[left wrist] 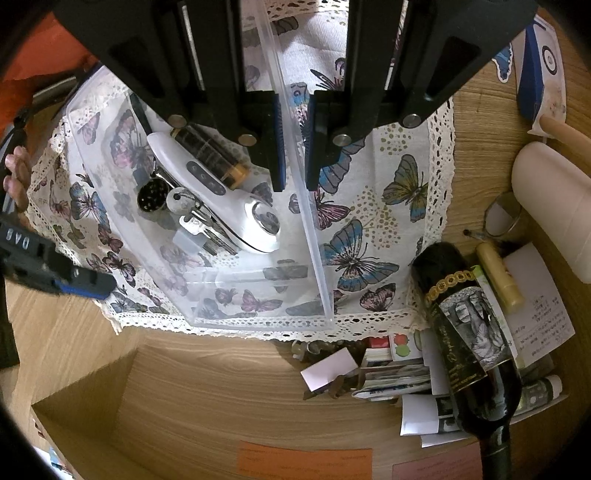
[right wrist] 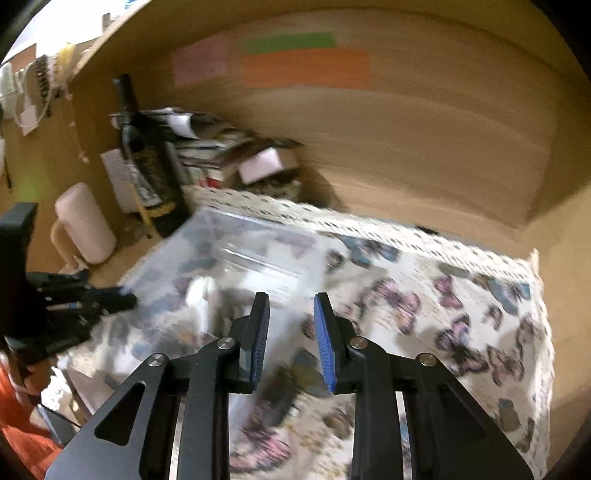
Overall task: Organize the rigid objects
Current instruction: 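Grasp the small black item on the cloth with the right gripper and lift it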
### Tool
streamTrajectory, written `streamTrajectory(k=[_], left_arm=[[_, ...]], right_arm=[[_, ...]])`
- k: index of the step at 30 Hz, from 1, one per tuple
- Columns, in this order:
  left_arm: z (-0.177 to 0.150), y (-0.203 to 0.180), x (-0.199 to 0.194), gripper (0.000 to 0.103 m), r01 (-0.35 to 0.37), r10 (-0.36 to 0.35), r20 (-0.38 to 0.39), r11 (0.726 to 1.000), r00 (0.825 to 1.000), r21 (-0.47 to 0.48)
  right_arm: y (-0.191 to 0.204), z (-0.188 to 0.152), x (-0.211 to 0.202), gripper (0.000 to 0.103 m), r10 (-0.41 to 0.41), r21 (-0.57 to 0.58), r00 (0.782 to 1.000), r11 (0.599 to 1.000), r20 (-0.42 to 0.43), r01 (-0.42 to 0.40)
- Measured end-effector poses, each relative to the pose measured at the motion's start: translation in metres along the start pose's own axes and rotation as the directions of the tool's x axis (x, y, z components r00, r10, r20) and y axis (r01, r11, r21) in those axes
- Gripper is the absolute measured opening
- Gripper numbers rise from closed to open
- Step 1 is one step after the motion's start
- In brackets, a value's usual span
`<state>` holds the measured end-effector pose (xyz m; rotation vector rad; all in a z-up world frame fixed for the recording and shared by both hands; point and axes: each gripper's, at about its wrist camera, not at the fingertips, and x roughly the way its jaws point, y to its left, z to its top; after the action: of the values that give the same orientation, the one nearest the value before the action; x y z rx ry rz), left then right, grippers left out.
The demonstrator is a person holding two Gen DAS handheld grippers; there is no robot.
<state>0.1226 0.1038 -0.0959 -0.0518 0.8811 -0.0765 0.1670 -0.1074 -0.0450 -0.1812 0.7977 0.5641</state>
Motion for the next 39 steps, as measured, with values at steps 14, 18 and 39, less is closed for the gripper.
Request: streamTrajectory(k=[14, 18, 39], left_arm=[[-0.002, 0.011, -0.003, 0.011, -0.056, 0.056, -0.003, 0.997, 0.998, -0.047], [-0.003, 0.009, -0.006, 0.011, -0.062, 0.062, 0.000, 0.997, 0.998, -0.042], [-0.001, -0.012, -0.011, 0.009, -0.103, 0.102, 0.018, 0.994, 0.995, 0.022]], right_arm=[[0.001, -0.058, 0.036, 0.032, 0.040, -0.030, 0.979, 0.998, -0.202, -0.047], [0.006, -0.063, 0.048, 0.032, 0.045, -0.055, 0.970, 0.997, -0.238, -0.060], [-0.022, -0.043, 0.012, 0.024, -0.017, 0.030, 0.996, 0.999, -0.082, 0.020]])
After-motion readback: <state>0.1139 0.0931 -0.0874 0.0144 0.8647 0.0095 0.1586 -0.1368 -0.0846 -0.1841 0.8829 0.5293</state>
